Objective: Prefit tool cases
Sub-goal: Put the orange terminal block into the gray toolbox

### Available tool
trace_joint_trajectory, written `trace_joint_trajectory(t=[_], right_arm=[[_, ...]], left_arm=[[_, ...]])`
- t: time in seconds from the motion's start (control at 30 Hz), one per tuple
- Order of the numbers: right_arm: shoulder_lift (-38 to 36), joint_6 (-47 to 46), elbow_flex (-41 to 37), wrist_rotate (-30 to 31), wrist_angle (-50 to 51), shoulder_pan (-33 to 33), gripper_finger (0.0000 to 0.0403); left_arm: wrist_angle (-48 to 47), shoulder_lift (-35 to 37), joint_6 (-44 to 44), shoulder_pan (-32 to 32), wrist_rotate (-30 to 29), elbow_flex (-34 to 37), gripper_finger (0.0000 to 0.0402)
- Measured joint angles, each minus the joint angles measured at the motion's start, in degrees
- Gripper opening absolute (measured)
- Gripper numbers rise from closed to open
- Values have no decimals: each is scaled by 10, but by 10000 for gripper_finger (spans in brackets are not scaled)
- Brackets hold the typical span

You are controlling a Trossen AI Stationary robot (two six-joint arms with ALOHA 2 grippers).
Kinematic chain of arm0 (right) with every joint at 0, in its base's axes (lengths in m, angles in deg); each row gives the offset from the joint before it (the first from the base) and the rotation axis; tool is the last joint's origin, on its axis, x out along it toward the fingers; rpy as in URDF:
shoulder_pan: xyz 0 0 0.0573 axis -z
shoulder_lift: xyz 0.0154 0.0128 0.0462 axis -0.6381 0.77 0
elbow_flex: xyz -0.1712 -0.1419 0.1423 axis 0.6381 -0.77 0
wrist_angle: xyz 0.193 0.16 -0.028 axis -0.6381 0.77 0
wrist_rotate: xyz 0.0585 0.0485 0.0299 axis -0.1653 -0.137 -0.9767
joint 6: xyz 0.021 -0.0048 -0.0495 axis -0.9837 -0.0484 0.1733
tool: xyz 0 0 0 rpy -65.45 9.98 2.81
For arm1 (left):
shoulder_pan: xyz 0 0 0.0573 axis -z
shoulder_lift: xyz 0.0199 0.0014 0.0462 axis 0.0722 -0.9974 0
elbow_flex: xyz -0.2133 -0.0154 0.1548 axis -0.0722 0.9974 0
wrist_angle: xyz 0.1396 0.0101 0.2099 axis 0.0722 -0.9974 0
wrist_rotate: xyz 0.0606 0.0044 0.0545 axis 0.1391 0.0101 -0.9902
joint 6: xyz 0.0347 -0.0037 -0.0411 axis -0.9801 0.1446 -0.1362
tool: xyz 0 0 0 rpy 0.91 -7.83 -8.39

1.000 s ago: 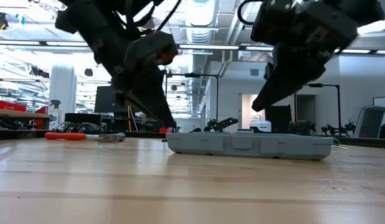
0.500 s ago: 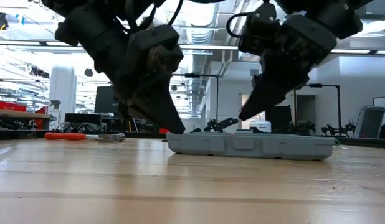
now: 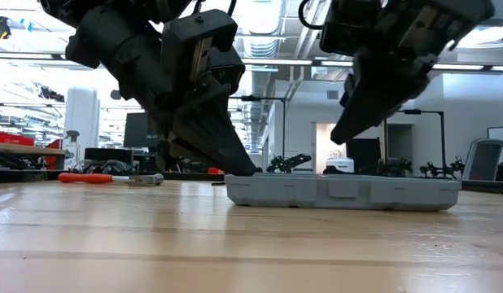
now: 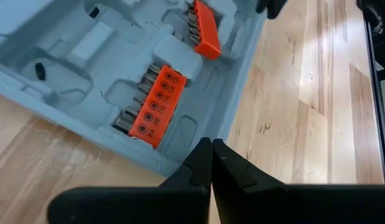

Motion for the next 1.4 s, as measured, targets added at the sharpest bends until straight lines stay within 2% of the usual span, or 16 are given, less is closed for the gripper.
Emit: trace_joint_trajectory(t=[0.23, 0.53, 1.4], right_arm=[[15, -23, -2, -2, 8, -12, 3], [63, -48, 5, -27, -31, -12, 1], [52, -44, 5, -29, -44, 11, 0]], left_arm=[[18, -1, 4, 1, -1, 1, 0], [15, -1, 8, 3, -1, 1, 0], [7, -1, 11, 4, -3, 0, 0]])
